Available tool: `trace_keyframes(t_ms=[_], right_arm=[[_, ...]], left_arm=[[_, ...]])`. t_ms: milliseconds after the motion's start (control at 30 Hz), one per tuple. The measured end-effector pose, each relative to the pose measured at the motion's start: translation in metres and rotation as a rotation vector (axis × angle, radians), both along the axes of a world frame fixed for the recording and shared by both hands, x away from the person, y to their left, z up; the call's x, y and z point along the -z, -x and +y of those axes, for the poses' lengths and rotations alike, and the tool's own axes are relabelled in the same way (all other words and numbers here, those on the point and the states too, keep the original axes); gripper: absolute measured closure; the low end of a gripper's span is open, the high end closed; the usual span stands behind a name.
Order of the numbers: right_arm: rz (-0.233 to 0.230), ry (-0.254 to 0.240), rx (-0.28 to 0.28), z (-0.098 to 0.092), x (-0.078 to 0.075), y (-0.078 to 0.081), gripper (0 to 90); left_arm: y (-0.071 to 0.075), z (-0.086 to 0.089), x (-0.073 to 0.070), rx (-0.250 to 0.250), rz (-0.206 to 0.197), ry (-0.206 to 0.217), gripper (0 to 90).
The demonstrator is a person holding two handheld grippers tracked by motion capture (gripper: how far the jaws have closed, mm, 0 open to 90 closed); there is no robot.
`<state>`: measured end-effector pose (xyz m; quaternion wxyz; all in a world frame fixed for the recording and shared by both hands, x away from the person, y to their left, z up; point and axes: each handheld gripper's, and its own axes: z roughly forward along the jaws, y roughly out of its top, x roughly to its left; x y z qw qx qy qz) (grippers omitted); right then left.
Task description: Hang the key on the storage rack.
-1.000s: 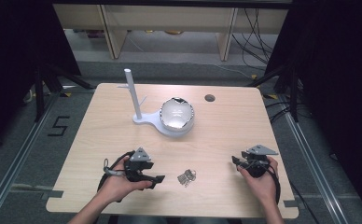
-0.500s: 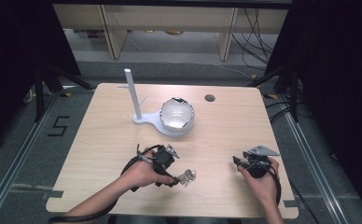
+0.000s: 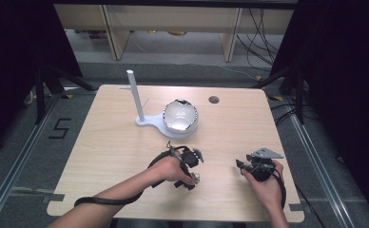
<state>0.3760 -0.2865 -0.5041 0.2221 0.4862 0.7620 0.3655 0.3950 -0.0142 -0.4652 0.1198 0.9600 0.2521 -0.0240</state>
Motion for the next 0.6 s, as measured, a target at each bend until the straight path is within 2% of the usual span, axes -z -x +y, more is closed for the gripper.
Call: trace_keyframes(t_ms=[67, 200, 233, 333, 367, 400, 433, 567, 600], right_arm=[[0.018, -0.003, -0.003, 0.0, 0.0, 0.0, 49.0], [0.02, 0.005, -0.011, 0.0, 0.0, 0.0, 49.0], [0.008, 0.02, -0.023, -0.001, 0.002, -0.001, 49.0], [0.019, 0.008, -0.024, 0.001, 0.001, -0.001, 49.0], [0.048, -0.017, 0.001, 0.004, 0.0, 0.002, 48.9], [0.048, -0.017, 0.001, 0.004, 0.0, 0.002, 48.9], [0.017, 0.011, -0.023, 0.001, 0.0, 0.0, 49.0], [0.023, -0.002, -0.025, 0.002, 0.001, -0.001, 48.9], [0.027, 0.013, -0.024, 0.001, 0.001, -0.002, 48.9]], left_arm=[[-0.002, -0.006, 0.003, -0.001, -0.006, -0.014, 30.8], [-0.002, -0.014, 0.008, -0.002, -0.02, -0.041, 30.9], [-0.002, -0.015, 0.009, -0.004, -0.019, -0.046, 30.8], [-0.001, -0.019, 0.011, -0.003, -0.028, -0.06, 30.5], [0.0, -0.02, 0.012, -0.004, -0.027, -0.064, 30.7], [0.0, -0.021, 0.013, 0.005, -0.027, -0.069, 30.7], [0.0, -0.021, 0.014, 0.0, -0.022, -0.069, 30.8], [-0.002, -0.022, 0.014, 0.003, -0.018, -0.076, 32.6], [-0.002, -0.022, 0.014, 0.007, -0.019, -0.076, 33.7]])
